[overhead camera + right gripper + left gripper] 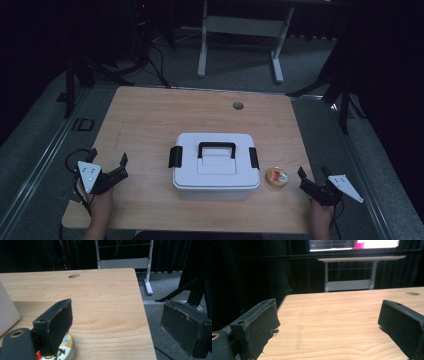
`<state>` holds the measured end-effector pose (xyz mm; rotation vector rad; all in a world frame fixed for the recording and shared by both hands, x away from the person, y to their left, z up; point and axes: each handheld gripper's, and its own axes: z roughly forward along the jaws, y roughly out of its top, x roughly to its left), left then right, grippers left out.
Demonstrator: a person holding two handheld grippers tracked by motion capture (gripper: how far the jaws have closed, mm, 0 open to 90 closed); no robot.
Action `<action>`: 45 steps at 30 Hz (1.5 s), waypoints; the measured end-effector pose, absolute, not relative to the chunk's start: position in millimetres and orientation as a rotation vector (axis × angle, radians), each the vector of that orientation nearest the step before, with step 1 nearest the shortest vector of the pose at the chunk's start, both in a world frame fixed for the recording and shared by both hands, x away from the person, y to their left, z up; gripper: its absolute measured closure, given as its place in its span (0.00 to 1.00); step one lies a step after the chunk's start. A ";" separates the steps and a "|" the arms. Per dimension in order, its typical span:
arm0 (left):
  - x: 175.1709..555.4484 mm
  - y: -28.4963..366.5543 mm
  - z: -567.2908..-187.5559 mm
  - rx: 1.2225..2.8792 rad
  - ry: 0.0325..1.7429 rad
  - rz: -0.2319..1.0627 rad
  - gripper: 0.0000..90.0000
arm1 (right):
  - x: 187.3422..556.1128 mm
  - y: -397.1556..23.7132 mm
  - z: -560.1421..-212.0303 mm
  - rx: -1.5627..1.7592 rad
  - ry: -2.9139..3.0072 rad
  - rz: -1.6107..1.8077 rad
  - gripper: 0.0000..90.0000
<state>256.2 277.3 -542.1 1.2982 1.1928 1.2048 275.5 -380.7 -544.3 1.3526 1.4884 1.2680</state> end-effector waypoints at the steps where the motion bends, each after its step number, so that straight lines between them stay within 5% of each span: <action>1: 255.4 276.9 -541.0 1.301 1.196 1.221 0.03 | 276.1 -382.2 -543.9 1.365 1.474 1.260 0.11; 14: 260.3 273.0 -527.7 1.366 1.168 1.064 0.03 | 284.7 -378.5 -546.2 1.370 1.539 1.189 0.11; 31: 298.8 283.6 -492.1 1.864 1.241 0.699 0.04 | 286.5 -380.2 -547.5 1.383 1.585 1.228 0.11; 45: 312.0 281.9 -499.8 2.274 1.123 0.400 0.04 | 288.1 -378.5 -548.4 1.379 1.615 1.216 0.11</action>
